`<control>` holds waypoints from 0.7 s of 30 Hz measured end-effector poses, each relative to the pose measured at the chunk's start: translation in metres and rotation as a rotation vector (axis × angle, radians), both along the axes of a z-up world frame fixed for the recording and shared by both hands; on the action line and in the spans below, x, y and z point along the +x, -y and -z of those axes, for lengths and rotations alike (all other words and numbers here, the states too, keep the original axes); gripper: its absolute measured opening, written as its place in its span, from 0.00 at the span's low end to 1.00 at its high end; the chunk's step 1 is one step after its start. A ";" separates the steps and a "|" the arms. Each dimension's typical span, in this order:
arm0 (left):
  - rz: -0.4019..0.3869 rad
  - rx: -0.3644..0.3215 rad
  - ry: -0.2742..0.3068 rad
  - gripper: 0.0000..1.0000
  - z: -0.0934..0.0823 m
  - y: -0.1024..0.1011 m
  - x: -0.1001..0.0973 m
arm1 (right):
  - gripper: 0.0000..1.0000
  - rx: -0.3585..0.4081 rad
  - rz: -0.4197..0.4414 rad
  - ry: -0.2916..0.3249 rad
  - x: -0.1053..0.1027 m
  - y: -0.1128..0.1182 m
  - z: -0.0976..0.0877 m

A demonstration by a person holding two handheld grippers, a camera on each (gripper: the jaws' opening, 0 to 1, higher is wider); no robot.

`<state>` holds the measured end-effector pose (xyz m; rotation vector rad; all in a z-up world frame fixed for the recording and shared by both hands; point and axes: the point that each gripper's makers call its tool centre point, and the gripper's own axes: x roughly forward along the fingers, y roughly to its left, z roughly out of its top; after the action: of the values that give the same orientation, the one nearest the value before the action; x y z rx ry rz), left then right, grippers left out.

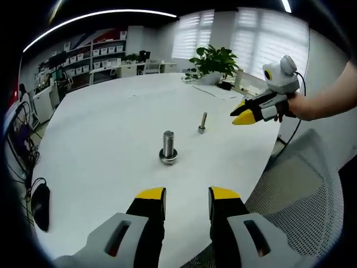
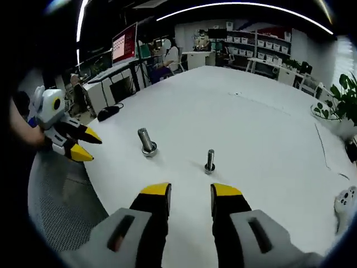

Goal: Place the washer onto the threaded stud by aligning its center hole with the stud, sliding it down to the base, and recovering from edge contact or off-axis alignment until the washer reaches the visible bottom stop.

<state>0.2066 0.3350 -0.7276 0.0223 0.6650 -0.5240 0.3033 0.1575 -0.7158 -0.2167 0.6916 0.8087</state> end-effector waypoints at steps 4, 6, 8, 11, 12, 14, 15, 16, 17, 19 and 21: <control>-0.016 -0.007 0.012 0.29 -0.003 -0.002 0.002 | 0.34 0.047 0.056 0.009 -0.002 0.008 -0.007; -0.022 -0.011 0.012 0.29 -0.003 -0.004 0.003 | 0.34 0.075 0.073 0.008 -0.006 0.010 -0.010; -0.032 -0.020 0.022 0.29 -0.006 -0.005 0.004 | 0.35 0.085 0.086 0.009 -0.009 0.014 -0.009; -0.037 -0.026 0.017 0.29 -0.005 -0.005 0.005 | 0.35 0.095 0.102 0.003 -0.015 0.019 -0.007; -0.036 -0.023 0.017 0.29 -0.005 -0.005 0.005 | 0.36 0.095 0.101 0.009 -0.016 0.019 -0.007; -0.030 -0.020 0.018 0.29 -0.005 -0.004 0.004 | 0.39 0.084 0.100 0.035 -0.016 0.022 -0.006; -0.028 -0.020 0.021 0.29 -0.005 -0.003 0.004 | 0.40 0.090 0.100 0.039 -0.017 0.021 -0.007; -0.025 -0.020 0.027 0.29 -0.007 -0.002 0.004 | 0.40 0.098 0.100 0.037 -0.018 0.021 -0.007; -0.024 -0.021 0.030 0.29 -0.007 -0.002 0.004 | 0.40 0.101 0.102 0.035 -0.019 0.020 -0.007; -0.024 -0.026 0.034 0.29 -0.009 -0.002 0.004 | 0.40 0.097 0.094 0.059 -0.021 0.020 -0.008; -0.026 -0.027 0.042 0.29 -0.010 -0.002 0.005 | 0.40 0.092 0.089 0.066 -0.023 0.021 -0.007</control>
<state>0.2113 0.3372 -0.7178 -0.0011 0.6164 -0.5059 0.2807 0.1370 -0.7091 -0.1280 0.5959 0.7436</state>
